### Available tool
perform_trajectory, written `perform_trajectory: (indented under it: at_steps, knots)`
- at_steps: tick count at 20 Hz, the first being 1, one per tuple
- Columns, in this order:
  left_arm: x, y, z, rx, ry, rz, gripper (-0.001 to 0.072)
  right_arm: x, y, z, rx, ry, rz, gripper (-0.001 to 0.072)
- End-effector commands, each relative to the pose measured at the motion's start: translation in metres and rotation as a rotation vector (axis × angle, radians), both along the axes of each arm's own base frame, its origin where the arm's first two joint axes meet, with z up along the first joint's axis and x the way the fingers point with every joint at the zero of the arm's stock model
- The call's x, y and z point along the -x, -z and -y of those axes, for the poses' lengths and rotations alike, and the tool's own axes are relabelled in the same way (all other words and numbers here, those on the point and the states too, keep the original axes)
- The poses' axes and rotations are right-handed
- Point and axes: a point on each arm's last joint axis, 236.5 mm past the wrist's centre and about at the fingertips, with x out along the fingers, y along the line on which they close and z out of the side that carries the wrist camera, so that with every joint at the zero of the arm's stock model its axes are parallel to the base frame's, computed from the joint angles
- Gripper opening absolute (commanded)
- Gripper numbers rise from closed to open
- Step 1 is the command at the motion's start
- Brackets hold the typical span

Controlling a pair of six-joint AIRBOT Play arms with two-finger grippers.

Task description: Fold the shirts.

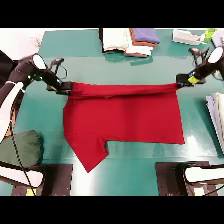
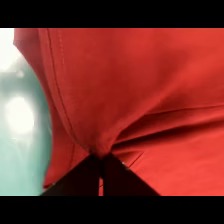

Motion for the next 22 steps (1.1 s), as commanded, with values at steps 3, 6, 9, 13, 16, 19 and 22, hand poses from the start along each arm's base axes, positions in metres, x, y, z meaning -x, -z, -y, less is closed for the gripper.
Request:
perform_trajectory:
  at_steps: [3,6,9,13,16,19,22]
  knots:
    - [0.015,0.023,0.009,0.045,-0.027,-0.045,0.0025,0.033,0.04,-0.005,-0.015,0.008,-0.069,0.0027]
    - [0.019,0.022,0.008,0.04,-0.031,-0.063,0.05,0.032,0.039,-0.011,-0.048,0.023,-0.066,0.0435]
    - [0.026,-0.005,-0.01,-0.033,-0.041,-0.029,0.0495,0.029,0.008,-0.01,-0.039,0.025,-0.015,0.0434]
    - [0.072,-0.047,-0.029,-0.096,-0.052,0.019,0.0496,0.042,-0.037,-0.013,-0.03,0.023,0.092,0.0434]
    - [0.134,-0.035,-0.032,-0.091,-0.092,-0.034,0.0496,0.054,-0.049,-0.015,-0.024,0.024,0.135,0.0434]
    - [0.193,-0.011,-0.016,-0.096,-0.075,-0.086,0.0496,0.065,-0.044,-0.016,-0.026,0.024,0.125,0.0434]
    - [0.236,0.014,0.005,-0.112,-0.044,-0.159,0.0498,0.069,-0.04,-0.017,-0.03,0.022,0.1,0.0434]
